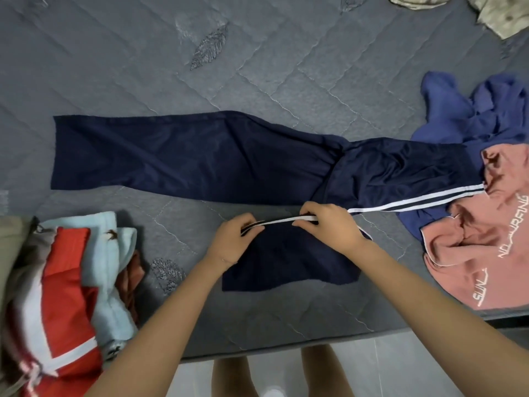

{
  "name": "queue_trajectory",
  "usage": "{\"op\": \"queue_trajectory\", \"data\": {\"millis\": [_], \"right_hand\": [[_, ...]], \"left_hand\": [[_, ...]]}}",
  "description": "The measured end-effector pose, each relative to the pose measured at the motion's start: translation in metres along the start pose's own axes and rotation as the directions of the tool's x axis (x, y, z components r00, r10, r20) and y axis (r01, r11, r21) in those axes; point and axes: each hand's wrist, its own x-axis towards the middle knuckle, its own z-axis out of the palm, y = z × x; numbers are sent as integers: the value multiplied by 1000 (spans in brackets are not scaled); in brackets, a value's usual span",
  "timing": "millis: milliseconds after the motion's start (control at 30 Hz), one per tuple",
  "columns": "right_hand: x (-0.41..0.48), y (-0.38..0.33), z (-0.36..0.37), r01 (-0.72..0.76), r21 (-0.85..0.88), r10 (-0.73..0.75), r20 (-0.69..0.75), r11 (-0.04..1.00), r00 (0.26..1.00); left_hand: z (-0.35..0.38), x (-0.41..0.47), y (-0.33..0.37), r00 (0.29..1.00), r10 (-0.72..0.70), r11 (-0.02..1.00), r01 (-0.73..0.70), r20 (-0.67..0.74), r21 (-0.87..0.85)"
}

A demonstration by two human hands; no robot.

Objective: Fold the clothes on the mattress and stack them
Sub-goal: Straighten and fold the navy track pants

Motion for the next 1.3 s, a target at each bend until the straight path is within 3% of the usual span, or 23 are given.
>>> {"op": "queue_trajectory", "data": {"millis": [133,333,567,733,933,1300], "right_hand": [[34,-35,-6,-34,58,38,-67,998,997],[89,-108,1,11,84,9,-231,996,973],[154,-179,27,15,94,3,-187,995,982],[192,-197,35,-65,131,93,-219,989,971],[220,-195,38,-214,47,219,-136,976,966],[268,-201,60,-51,-6,49,-203,999,978]], "left_hand": [[-83,16,0,992,79,993,-69,-101,100],[-189,36,-14,980,171,959,-142,-102,247],[-291,53,-59,976,132,958,-81,-171,275],[-318,66,-94,972,64,968,-6,-225,250],[-331,89,-121,960,58,942,39,-275,335],[-336,129,-159,920,73,840,151,-385,521]]}}
